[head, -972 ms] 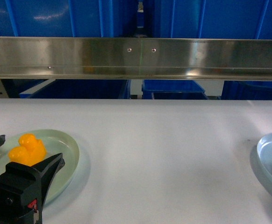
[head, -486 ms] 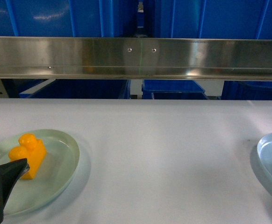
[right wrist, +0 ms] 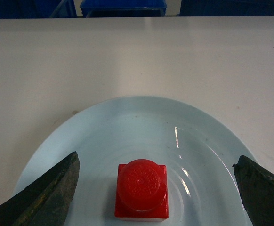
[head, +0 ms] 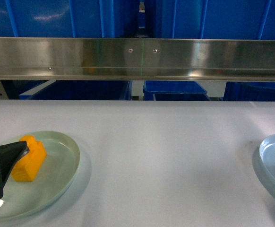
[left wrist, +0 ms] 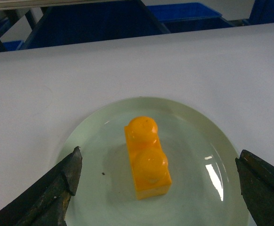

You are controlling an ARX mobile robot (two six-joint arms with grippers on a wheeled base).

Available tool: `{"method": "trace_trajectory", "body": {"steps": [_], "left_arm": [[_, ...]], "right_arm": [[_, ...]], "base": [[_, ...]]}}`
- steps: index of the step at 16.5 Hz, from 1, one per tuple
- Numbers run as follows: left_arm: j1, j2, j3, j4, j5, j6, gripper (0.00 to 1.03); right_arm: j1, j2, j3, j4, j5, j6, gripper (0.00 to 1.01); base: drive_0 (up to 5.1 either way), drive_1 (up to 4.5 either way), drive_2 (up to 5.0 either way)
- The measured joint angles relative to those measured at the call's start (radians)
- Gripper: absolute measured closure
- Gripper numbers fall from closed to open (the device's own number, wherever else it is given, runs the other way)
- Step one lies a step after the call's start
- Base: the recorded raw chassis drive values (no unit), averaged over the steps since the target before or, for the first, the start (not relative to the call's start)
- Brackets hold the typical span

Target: Sort and place red and yellow blocks in left bins

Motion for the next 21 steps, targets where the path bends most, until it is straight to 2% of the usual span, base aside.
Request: {"method": "trace_trajectory", "body": {"steps": [6, 11, 15, 16, 21], "left_arm": [[0.002, 0.0, 0.0, 0.0, 0.0, 0.0, 0.05], [0.002, 0.0, 0.0, 0.0, 0.0, -0.001, 0.05], [0.002, 0.0, 0.0, 0.0, 0.0, -0.001, 0.05], [0.002, 0.0, 0.0, 0.0, 0.0, -0.001, 0.05], [0.002, 0.0, 0.0, 0.0, 0.0, -0.001, 0.05]], "right_arm": [[0.002, 0.001, 0.032, -0.053, -0.004, 0.011, 0.03], [0.0, 0.082, 0.115, -0.124, -0.019, 0.036, 0.03], [0.013, 0.132, 0.139, -0.095, -0.014, 0.049, 0.03], [0.014, 0.145, 0.139, -0.084, -0.013, 0.054, 0.09], [0.019, 0.156, 0.114, -0.026, -0.029, 0.056, 0.57]], "base": [[0.0, 0.0, 0.0], [0.0, 0.0, 0.0], [0.0, 0.0, 0.0], [0.0, 0.0, 0.0], [0.0, 0.0, 0.0]]}}
